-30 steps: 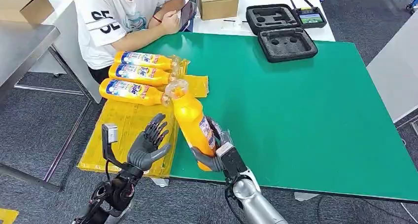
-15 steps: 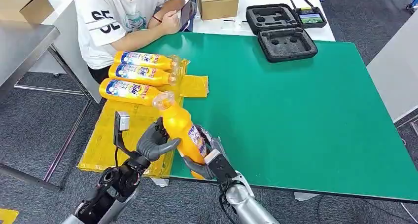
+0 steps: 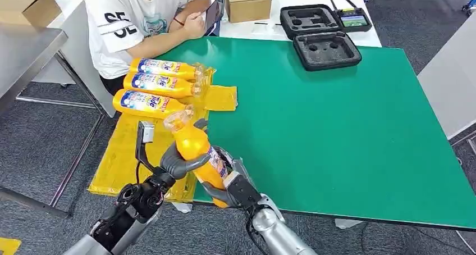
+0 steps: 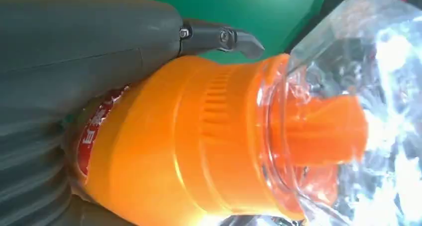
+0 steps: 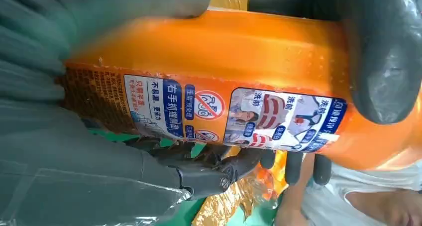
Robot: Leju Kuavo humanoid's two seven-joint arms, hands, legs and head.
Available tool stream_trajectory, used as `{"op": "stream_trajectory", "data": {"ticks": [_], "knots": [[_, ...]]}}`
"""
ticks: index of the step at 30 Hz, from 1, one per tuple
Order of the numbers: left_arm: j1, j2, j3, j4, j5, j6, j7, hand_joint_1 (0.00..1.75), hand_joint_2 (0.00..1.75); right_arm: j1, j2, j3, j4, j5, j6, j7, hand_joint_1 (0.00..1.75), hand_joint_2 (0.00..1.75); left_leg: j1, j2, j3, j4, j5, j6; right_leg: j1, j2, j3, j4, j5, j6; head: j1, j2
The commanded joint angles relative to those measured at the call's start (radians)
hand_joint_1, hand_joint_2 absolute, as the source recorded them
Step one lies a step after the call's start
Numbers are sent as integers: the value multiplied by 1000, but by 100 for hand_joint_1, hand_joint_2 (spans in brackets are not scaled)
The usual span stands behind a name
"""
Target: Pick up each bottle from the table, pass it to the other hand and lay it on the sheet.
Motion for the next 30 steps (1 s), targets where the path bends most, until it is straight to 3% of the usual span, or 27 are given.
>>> {"op": "stream_trajectory", "data": {"ticks": [1, 2, 3, 4, 12, 13, 15, 17, 23, 24, 30], "knots": [[-50, -8, -42, 78, -7, -17, -12, 0, 175, -65, 6, 38, 115, 8, 2, -3, 175, 175, 0, -1, 3, 0, -1, 1, 0, -1, 3, -1, -1, -1, 0, 0], [-53, -10, -42, 83, -7, -18, -14, 5, 175, -66, 6, 39, 115, 7, 2, -3, 175, 175, 0, -1, 4, 0, -2, 1, 0, -2, 5, 0, -2, -1, 0, 0], [-59, -12, -41, 89, -8, -17, -15, 82, 175, -69, 9, 43, 117, 9, -2, -3, 175, 175, 0, -1, 3, 0, -1, 1, 1, -2, 4, -1, -1, -1, 0, 0], [-69, -16, -40, 102, -1, -23, -18, 171, 175, -76, 12, 45, 123, 8, -3, -3, 175, 175, 0, -1, 6, 0, -2, 1, 1, -2, 6, 0, -3, -2, 0, 0], [-102, -26, -32, 125, 14, -19, -39, 175, 175, -96, 14, 44, 133, 4, -20, -3, 173, 175, 0, -1, 2, 0, -1, 1, 1, -2, 3, 0, -1, -1, 0, 0], [-101, -27, -30, 122, 13, -9, -44, 175, 175, -95, 11, 47, 124, 2, -32, -3, 159, 175, 0, -2, 4, 0, -2, 1, 1, -3, 5, 0, -2, -1, 0, 0], [-100, -25, -25, 117, 13, 0, -55, 175, 175, -94, 8, 48, 113, 1, -53, -3, 79, 175, 1, -2, 8, 1, -4, 2, 2, -4, 9, 0, -4, -2, 0, 0], [-102, -28, -19, 115, 13, 13, -62, 175, 175, -95, 6, 52, 105, 2, -78, -3, 70, 175, 0, -2, 4, 1, -2, 1, 1, -3, 5, 0, -2, -1, 0, 0], [-104, -27, -19, 115, 12, 14, -62, 175, 175, -96, 5, 52, 106, 2, -78, -3, 70, 175, 0, -1, 4, 0, -1, 1, 1, -2, 4, 0, -2, -1, 0, 0], [-100, -34, 3, 108, 8, 41, -101, 175, 175, -86, 6, 37, 76, -4, -123, -3, 0, 0, 0, -2, 3, 0, -1, 1, 0, -2, 3, 0, -1, -1, 0, 0], [-100, -17, 43, 67, -18, 105, -126, 175, 175, -78, -2, 23, 32, -22, -143, -3, 0, 0, 0, 0, 3, 1, -2, 1, 1, -1, 4, 0, -2, -1, 0, 0]]}}
